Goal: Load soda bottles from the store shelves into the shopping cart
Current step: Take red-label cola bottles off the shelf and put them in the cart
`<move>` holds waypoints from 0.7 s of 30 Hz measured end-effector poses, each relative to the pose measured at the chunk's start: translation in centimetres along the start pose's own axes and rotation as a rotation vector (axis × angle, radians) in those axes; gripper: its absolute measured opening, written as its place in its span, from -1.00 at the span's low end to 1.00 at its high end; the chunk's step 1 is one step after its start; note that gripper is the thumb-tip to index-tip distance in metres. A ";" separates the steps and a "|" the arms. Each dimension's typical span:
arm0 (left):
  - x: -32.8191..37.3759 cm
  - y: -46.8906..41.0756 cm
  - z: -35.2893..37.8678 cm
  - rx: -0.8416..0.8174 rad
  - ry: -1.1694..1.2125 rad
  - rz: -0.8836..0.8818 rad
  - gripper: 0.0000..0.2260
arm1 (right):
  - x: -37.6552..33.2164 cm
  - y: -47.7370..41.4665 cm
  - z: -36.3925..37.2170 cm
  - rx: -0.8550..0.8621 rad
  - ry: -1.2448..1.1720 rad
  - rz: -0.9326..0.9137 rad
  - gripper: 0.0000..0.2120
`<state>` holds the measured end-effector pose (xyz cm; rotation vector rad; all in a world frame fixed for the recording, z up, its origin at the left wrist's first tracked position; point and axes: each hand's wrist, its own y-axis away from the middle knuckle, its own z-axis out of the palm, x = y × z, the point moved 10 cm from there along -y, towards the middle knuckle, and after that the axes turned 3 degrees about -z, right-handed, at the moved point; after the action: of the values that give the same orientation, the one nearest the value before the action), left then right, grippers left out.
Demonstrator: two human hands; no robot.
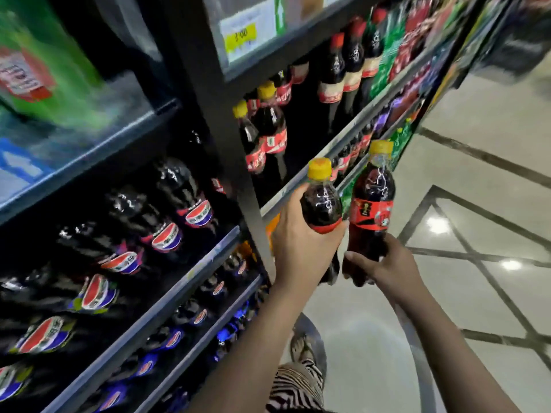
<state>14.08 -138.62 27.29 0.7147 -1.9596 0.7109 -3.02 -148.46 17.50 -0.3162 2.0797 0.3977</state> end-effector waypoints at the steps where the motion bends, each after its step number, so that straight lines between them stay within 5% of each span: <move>1: 0.5 -1.4 1.0 -0.013 -0.001 0.013 -0.40 | -0.5 -1.4 -0.6 0.013 0.008 -0.007 -0.60; 10: 2.0 -9.7 5.6 0.112 -0.010 0.010 -0.37 | -0.4 -11.8 -2.6 0.009 -0.011 -0.061 -0.55; 21: 4.1 -15.9 7.6 0.605 -0.071 -0.090 -0.33 | -7.4 -25.4 -4.0 -0.272 -0.008 -0.364 -0.58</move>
<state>19.58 -155.43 30.78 1.1912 -1.7612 1.2566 7.17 -172.77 21.91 -0.8389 1.9080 0.4573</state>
